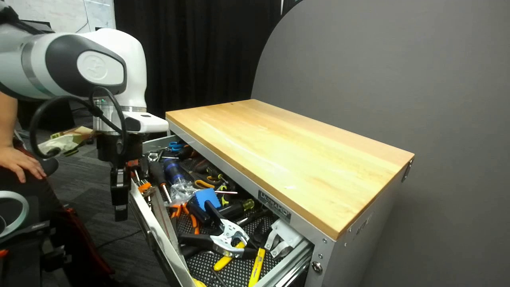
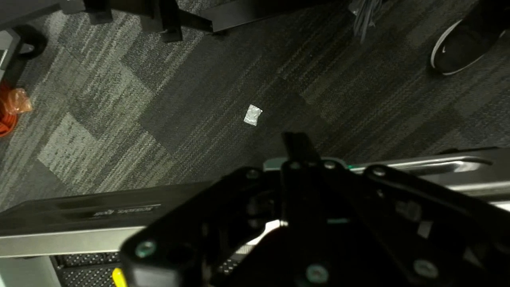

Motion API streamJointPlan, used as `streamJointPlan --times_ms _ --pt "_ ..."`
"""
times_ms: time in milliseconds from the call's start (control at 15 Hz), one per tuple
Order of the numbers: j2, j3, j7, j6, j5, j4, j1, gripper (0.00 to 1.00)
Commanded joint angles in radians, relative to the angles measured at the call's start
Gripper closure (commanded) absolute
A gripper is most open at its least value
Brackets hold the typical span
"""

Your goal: Put the black screwdriver inside the topmost drawer then close the drawer

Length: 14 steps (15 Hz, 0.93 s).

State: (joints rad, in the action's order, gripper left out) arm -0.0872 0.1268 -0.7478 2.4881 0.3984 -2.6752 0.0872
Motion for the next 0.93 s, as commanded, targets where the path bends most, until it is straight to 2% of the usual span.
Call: streamJointPlan --times_ms 0,333,600,867 --pt "-0.04 -0.045 -0.251 0.093 0.123 0.027 0.055 1.0" --pt "-0.077 -0.084 -0.633 0.115 0.347 0.097 0.11 1.0" --pt "-0.111 -0.081 -0.924 0.087 0.611 0.177 0.149 1.0" --pt "-0.201 -0.069 -1.092 0.089 0.802 0.276 0.171 1.0"
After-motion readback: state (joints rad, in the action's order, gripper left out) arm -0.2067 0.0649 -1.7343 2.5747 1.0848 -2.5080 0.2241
